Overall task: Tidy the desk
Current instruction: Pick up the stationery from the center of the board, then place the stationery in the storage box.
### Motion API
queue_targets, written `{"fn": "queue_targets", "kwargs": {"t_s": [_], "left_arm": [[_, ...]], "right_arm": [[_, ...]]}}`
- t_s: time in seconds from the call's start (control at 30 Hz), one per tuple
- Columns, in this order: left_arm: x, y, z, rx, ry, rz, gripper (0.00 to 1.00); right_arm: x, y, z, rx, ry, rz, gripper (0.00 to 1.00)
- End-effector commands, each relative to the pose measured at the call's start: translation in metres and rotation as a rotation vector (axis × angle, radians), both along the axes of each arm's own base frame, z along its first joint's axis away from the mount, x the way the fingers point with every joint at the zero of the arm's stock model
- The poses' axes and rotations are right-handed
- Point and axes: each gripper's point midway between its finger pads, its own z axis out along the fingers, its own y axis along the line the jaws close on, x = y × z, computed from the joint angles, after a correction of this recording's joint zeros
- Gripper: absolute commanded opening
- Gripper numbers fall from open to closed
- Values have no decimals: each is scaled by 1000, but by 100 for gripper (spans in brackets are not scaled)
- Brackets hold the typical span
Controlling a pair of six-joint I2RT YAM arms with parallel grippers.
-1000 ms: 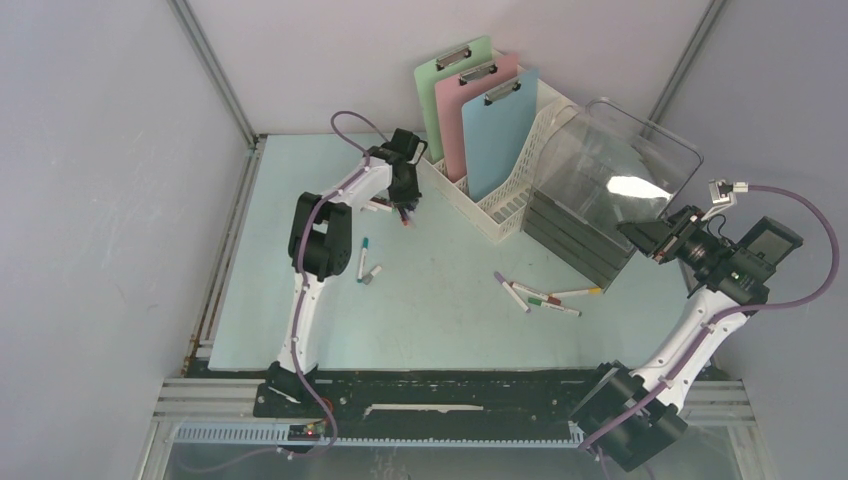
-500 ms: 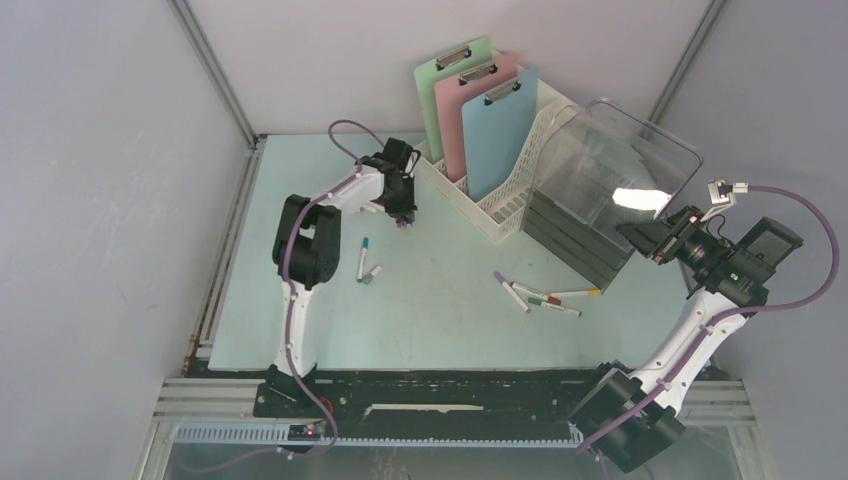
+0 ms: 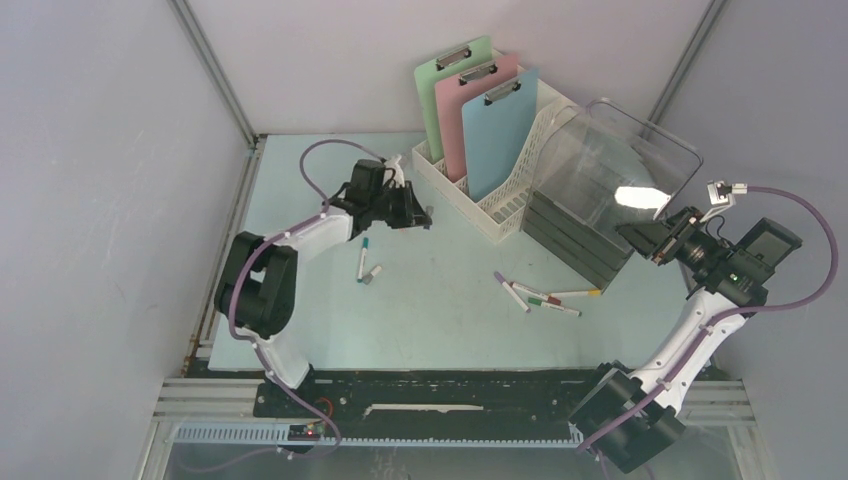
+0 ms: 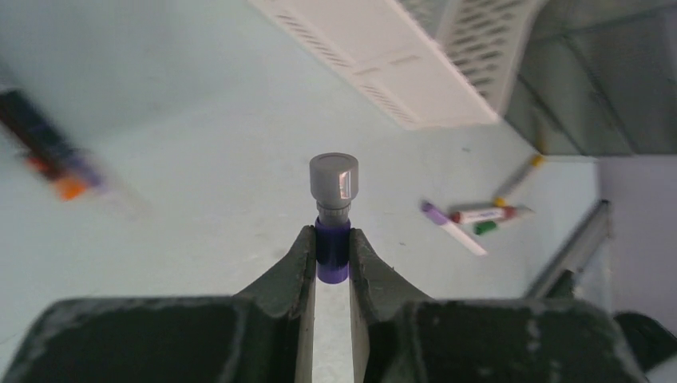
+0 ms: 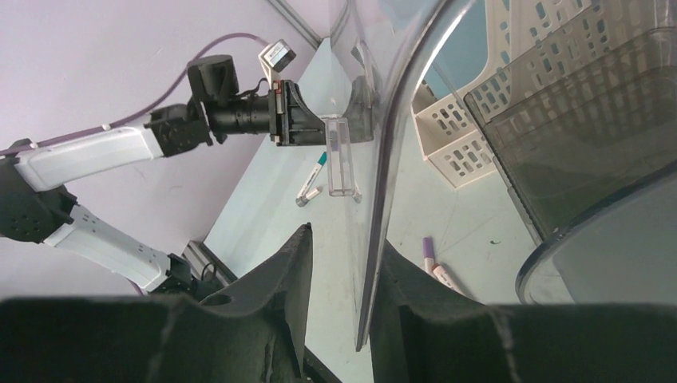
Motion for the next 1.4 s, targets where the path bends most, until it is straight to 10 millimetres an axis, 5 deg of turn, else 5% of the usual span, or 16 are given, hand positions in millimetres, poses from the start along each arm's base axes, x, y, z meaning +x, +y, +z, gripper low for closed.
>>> {"fn": "queue_targets", "kwargs": {"t_s": [0.0,0.23,0.4,0.8,1.37], "left_arm": [[-27,-53,65,-372,-160,-221,4],[-76,-100,110,-702,-228,-369,4],[-93,-127,148,-993,-204,-427,4],[-89,-208,148,-1113,-94,-443,6],[-57,-260,127,-1015,-31,-335,9]], "right_arm": [[-13,16,12,37,-41,91,37],[-17,19,15,48,-50,116,37],[-17,19,15,56,-51,126,37],[-18,20,16,59,-53,135,37],[-20,22,18,65,-58,147,37]]}}
